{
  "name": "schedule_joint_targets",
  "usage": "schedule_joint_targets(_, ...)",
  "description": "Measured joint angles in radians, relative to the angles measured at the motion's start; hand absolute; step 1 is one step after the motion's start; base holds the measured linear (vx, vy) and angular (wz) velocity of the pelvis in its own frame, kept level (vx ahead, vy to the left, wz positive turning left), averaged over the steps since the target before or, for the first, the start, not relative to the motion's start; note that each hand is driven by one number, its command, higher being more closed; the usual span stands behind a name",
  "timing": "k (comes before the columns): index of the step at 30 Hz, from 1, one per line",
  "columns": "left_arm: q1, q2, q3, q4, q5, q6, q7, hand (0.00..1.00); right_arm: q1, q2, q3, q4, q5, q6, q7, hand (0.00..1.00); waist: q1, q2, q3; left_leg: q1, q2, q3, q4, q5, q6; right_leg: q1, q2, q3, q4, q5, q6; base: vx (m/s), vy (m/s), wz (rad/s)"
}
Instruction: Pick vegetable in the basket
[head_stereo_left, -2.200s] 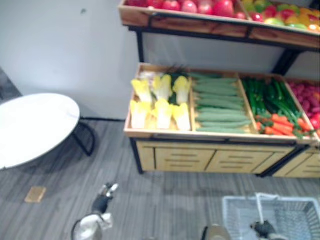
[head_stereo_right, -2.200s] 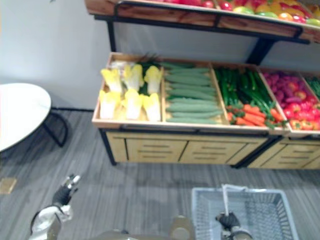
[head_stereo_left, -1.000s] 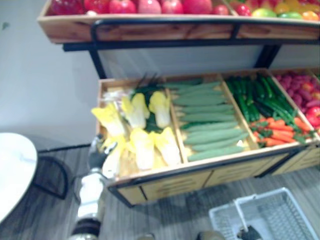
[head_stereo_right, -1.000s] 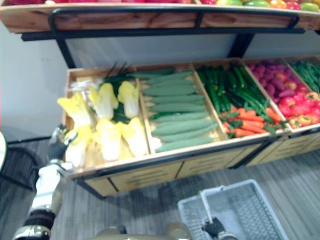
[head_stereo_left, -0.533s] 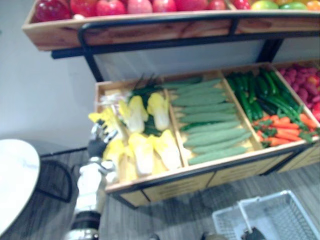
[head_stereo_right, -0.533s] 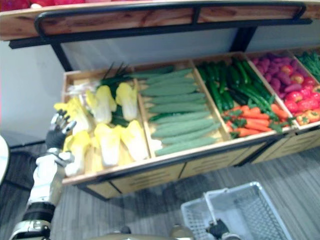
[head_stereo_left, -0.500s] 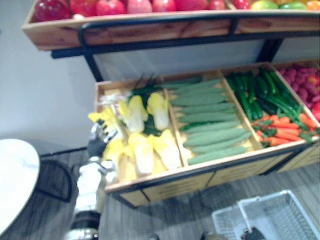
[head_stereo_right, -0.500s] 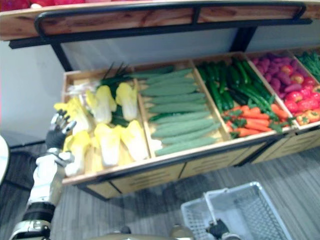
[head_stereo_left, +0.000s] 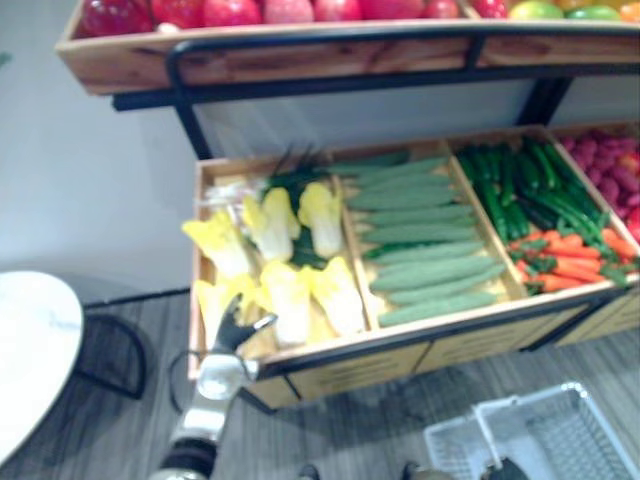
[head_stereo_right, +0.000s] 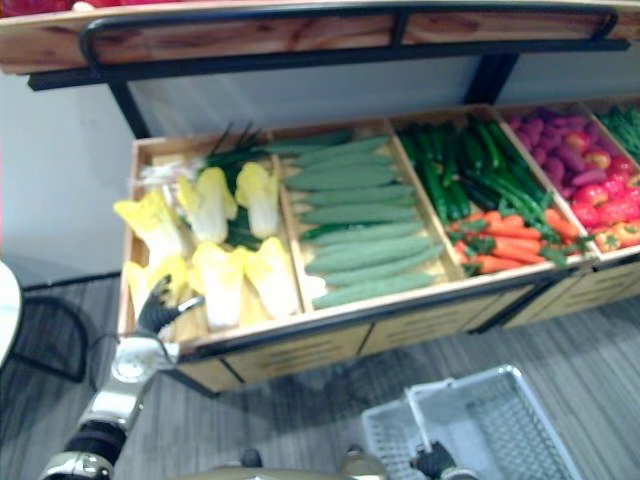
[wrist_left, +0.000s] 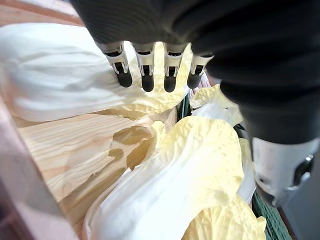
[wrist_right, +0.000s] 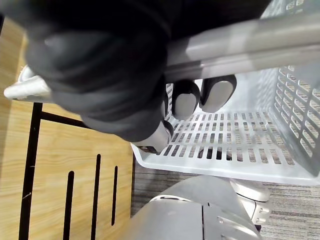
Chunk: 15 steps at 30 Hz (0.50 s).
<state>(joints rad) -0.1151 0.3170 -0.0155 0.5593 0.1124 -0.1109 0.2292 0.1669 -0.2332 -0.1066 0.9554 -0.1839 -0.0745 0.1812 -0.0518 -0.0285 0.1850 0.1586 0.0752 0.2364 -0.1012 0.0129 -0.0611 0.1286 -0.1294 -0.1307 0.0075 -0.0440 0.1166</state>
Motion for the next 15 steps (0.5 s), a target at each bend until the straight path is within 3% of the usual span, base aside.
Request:
schedule_joint_targets(11,-0.021,-0.019,-0.069,0.054,0.02,-0.006,0.011,0.0,-0.014,0.007,0.039,0.001,0.007,0.004,-0.002,1.0,-0.02,-0.005,0.003,0.001,0.012,0.033,0.003,-0.005,-0.008,0.0,0.009,0.026,-0.027,0.023,-0.001,0.0,-0.003,-0.07)
schedule_joint_targets(15,-0.045,-0.019,-0.075,0.089,0.019,0.021,0.035,0.0,-0.016,0.007,0.041,0.001,0.01,0.003,-0.003,1.0,-0.026,-0.007,0.005,0.002,0.017,0.056,0.005,-0.008,-0.012,-0.005,0.009,0.045,-0.036,0.034,-0.003,-0.02,0.006,-0.14)
